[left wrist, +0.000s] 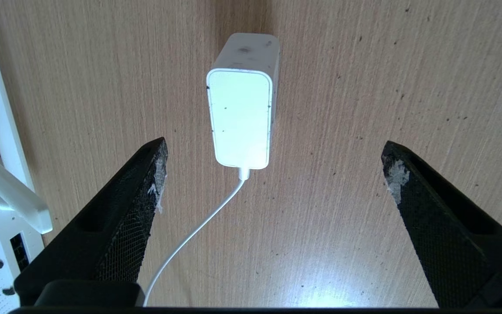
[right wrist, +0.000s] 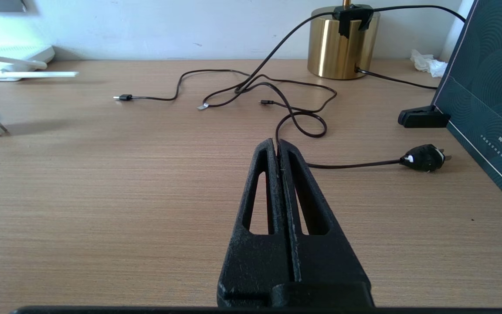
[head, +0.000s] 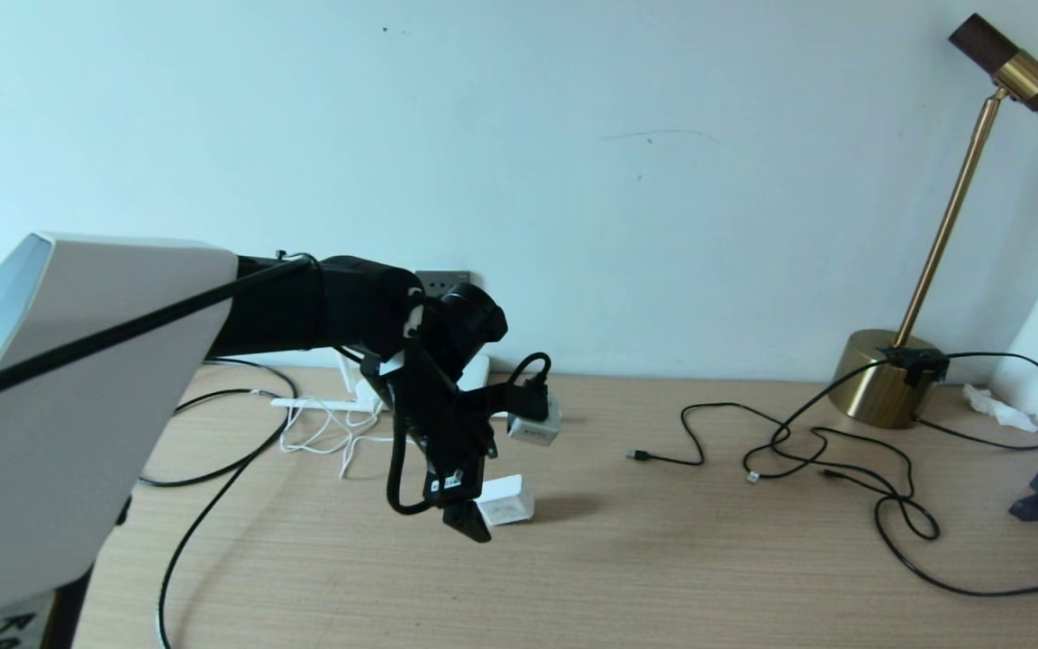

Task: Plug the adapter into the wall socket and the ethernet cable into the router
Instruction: Pick up plug

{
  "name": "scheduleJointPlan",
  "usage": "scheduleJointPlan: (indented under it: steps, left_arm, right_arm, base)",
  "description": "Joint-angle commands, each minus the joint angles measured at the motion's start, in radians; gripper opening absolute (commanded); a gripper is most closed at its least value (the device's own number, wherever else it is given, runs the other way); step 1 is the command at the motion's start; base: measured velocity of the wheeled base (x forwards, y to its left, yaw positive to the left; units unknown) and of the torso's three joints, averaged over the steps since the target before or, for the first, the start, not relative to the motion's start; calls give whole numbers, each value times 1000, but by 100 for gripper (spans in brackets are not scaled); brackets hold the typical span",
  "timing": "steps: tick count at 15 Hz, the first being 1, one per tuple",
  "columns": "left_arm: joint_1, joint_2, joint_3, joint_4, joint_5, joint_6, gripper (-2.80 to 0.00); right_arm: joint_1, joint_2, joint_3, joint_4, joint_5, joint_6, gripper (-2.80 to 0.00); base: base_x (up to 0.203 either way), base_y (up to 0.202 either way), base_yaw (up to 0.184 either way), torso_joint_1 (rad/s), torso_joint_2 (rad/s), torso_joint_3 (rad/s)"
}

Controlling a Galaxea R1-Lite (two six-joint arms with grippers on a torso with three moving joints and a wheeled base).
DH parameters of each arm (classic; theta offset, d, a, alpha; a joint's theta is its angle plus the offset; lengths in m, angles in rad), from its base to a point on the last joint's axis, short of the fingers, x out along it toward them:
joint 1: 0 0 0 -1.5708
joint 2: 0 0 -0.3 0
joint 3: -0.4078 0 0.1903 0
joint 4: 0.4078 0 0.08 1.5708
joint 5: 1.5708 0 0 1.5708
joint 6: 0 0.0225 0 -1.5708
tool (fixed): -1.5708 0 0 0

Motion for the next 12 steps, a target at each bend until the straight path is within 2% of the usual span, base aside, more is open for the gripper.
scheduleJointPlan:
  steps: [1,3,12]
  left_arm:
    - [-2,-3,-4,6,23,6,0]
    - [-2,-11,-7,24,51,6,0]
    - [-2,-25,-6,38,53,16,0]
  right_arm:
    - [0,0,11,-1,0,0,-280]
    - [0,0,11,-1,0,0,-280]
    - [0,0,11,-1,0,0,-280]
  base:
    - [0,0,0,0,0,0]
    - [0,0,0,0,0,0]
    - [0,0,0,0,0,0]
